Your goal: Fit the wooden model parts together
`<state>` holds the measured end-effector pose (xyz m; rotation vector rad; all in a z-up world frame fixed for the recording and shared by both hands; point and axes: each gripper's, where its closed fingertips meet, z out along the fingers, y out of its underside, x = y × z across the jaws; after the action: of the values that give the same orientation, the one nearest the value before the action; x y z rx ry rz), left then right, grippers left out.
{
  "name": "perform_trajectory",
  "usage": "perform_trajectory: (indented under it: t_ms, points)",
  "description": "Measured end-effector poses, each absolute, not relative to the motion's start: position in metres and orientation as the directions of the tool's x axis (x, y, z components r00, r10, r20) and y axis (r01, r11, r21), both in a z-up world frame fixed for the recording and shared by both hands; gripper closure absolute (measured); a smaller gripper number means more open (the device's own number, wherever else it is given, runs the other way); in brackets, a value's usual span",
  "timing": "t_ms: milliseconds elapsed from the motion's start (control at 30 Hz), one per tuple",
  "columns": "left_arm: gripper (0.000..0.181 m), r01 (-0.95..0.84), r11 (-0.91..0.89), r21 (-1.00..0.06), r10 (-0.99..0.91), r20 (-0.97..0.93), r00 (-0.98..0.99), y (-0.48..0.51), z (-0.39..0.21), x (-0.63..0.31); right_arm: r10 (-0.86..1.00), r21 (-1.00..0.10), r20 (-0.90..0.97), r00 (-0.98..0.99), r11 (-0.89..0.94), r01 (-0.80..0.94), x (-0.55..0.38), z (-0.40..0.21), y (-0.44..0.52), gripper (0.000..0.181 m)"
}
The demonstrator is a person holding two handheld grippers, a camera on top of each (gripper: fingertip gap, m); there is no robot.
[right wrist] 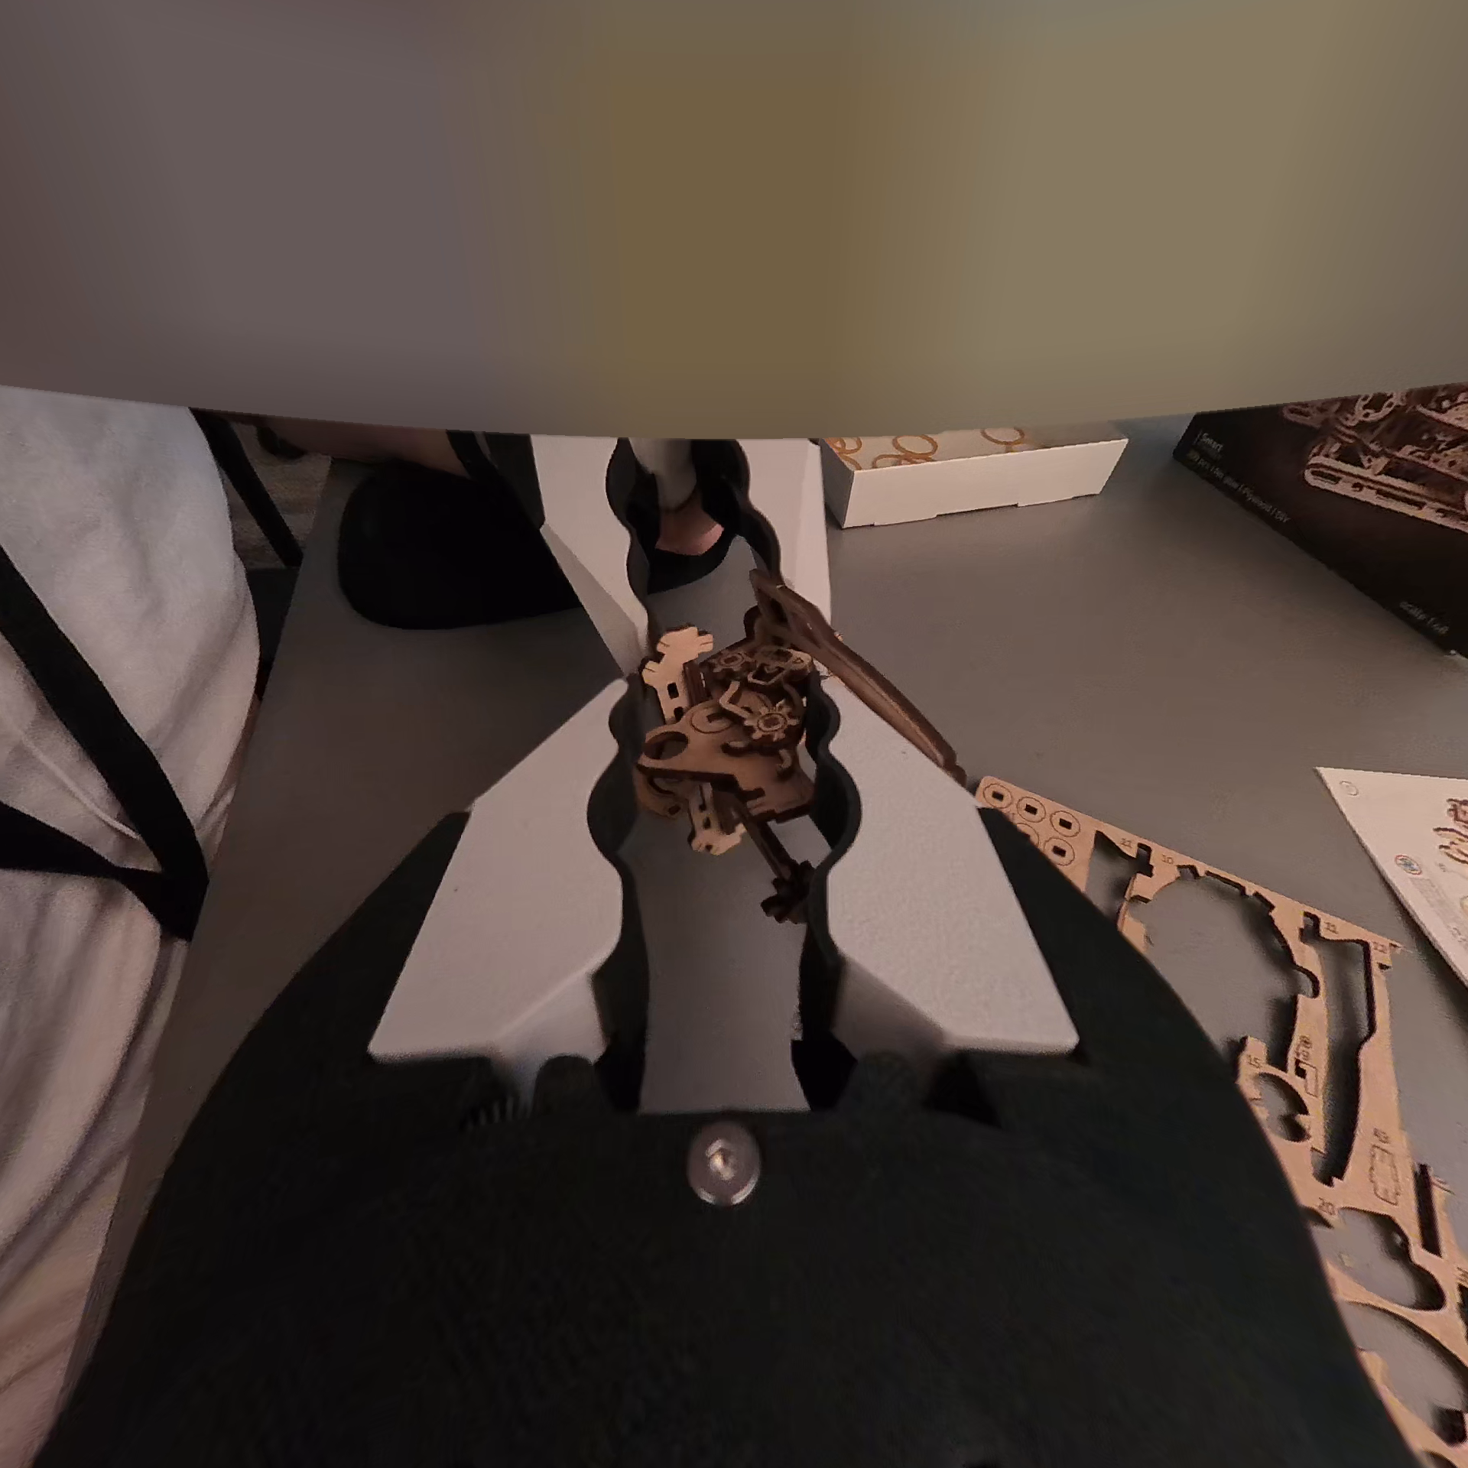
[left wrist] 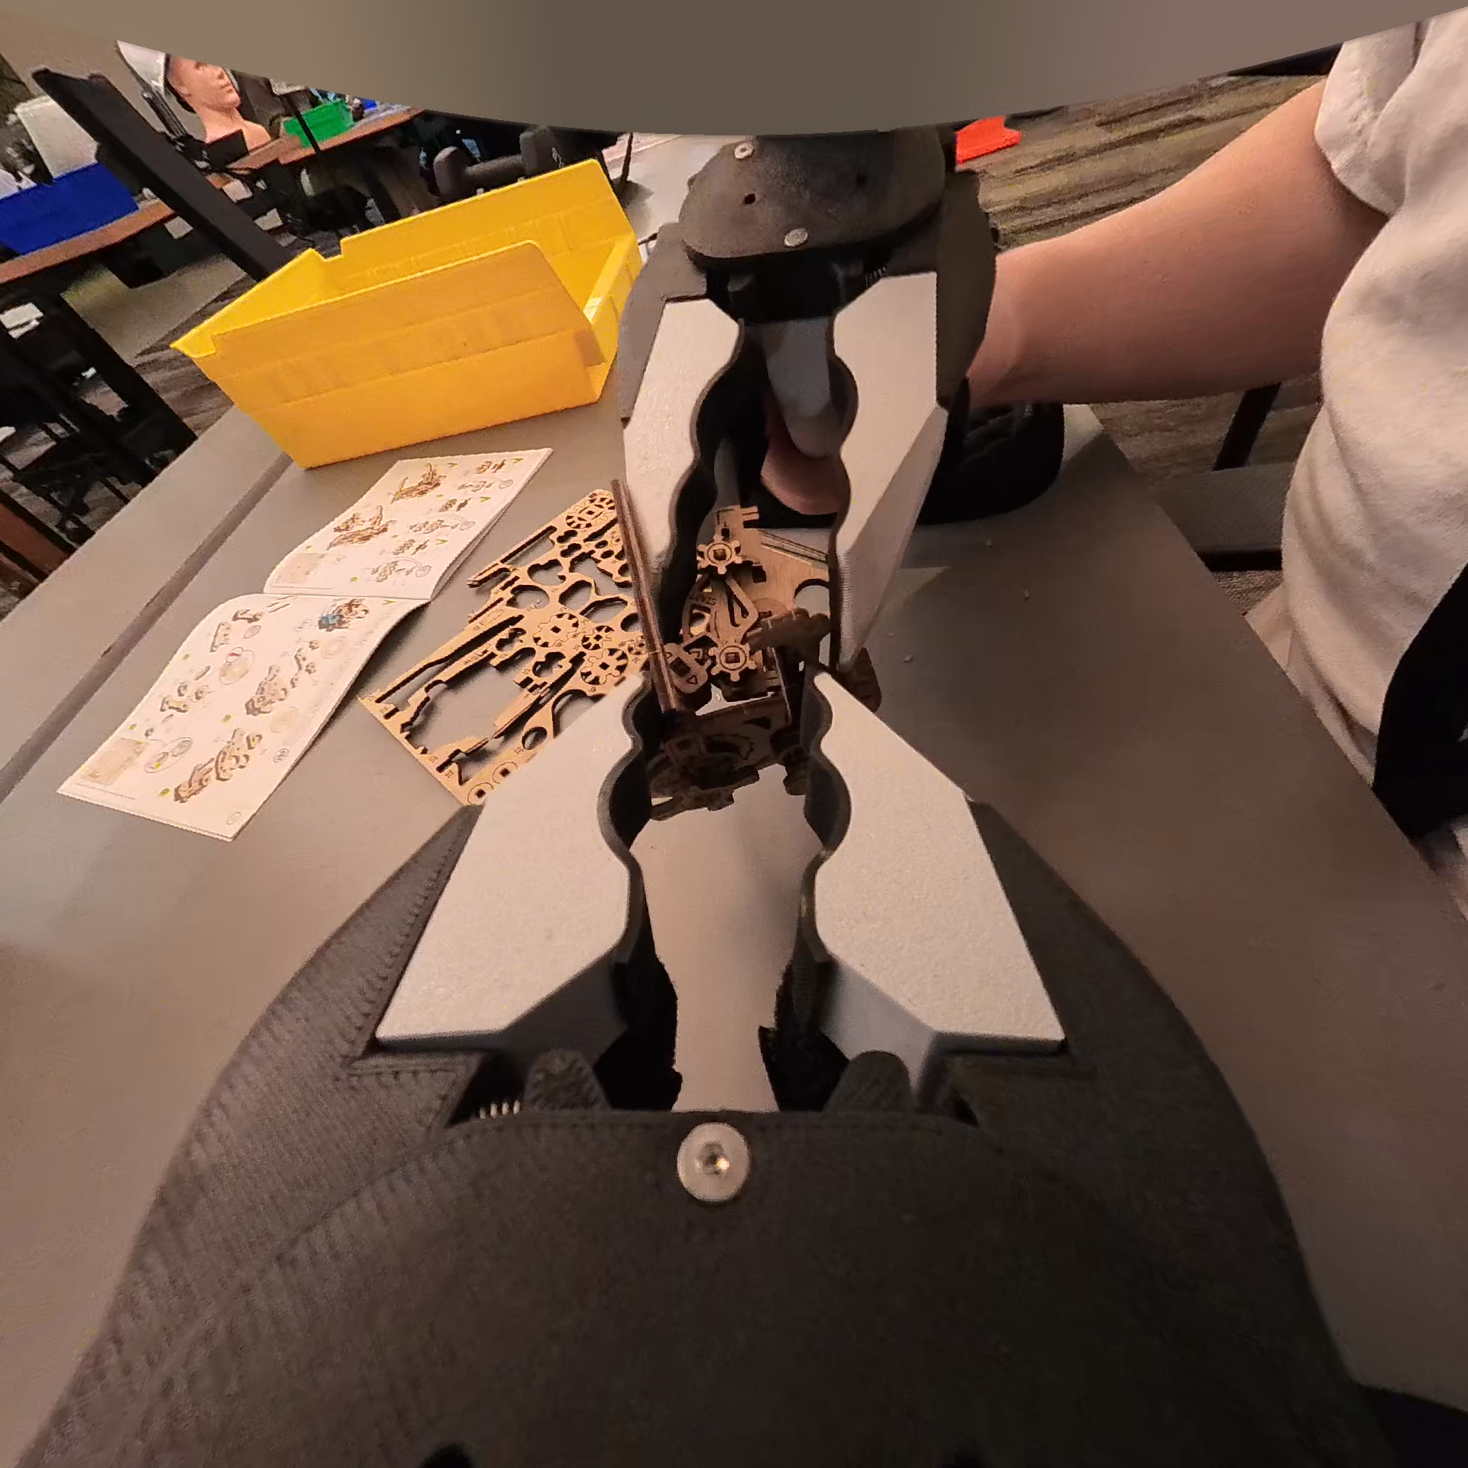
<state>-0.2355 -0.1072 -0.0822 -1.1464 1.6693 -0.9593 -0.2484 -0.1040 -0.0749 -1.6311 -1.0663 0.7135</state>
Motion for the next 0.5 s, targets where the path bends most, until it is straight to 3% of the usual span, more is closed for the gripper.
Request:
perform_trajectory:
  t_ms: [500]
  points:
    - [0.149,-0.317,0.260,-0.912,-0.959,-0.206,-0.194,-0.1075,-0.0869,-0.2361,0.888,-0.946,0.060,0.456,-0.095,0.310,-0.2490,-0.0809,-0.1032,0.143]
